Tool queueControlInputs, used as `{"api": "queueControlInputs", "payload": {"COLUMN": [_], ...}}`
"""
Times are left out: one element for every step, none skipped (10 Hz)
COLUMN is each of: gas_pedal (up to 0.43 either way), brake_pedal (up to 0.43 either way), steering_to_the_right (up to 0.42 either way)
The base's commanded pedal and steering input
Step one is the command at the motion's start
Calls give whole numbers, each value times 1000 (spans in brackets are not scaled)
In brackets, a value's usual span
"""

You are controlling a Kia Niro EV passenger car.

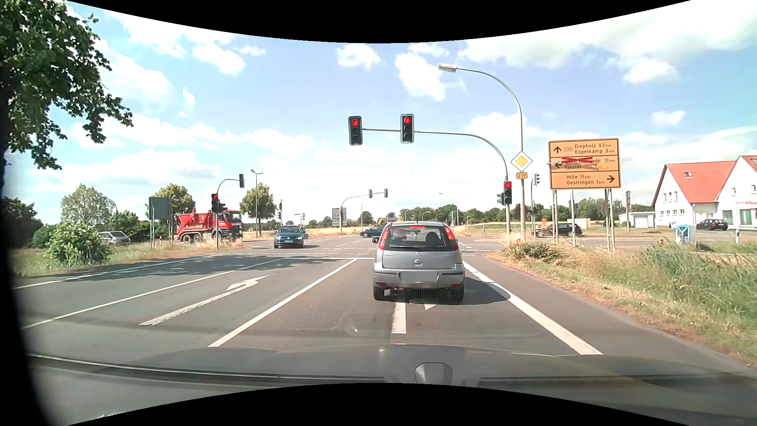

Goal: Follow the waypoints while adhering to traffic rules and regulations

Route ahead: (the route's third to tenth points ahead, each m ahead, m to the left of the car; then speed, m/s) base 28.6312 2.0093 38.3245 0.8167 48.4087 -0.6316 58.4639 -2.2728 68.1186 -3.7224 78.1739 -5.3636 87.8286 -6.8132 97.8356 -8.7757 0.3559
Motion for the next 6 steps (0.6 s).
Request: {"api": "queueControlInputs", "payload": {"gas_pedal": [0,0,0,0,0,0], "brake_pedal": [6,6,6,6,6,6], "steering_to_the_right": [8,8,8,8,8,8]}}
